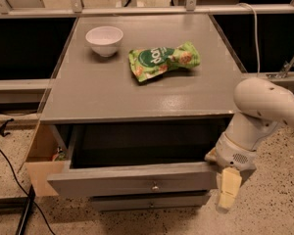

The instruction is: Open top drawer

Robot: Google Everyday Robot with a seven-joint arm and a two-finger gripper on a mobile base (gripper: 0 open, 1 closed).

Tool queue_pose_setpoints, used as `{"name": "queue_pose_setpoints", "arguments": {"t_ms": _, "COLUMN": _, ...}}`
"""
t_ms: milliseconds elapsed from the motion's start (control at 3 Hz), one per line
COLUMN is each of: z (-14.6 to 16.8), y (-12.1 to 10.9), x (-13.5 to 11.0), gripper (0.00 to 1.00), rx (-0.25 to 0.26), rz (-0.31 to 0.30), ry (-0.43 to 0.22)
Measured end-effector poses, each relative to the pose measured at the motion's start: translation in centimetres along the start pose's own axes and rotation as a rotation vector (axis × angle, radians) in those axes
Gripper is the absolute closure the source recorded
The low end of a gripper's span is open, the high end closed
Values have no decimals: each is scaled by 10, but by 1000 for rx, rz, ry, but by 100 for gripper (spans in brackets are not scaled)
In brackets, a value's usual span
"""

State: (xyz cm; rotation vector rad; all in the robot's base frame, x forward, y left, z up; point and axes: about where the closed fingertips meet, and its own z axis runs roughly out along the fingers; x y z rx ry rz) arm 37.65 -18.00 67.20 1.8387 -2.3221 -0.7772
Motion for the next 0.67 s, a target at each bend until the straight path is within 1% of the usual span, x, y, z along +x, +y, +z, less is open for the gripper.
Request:
{"name": "queue_pose_setpoints", "arguments": {"t_ms": 333, "z": -4, "y": 19, "x": 17, "gripper": 0, "rx": -39, "rz": 14, "ry": 39}}
{"name": "queue_pose_setpoints", "arguments": {"t_ms": 667, "z": -4, "y": 19, "x": 17, "gripper": 0, "rx": -39, "rz": 14, "ry": 39}}
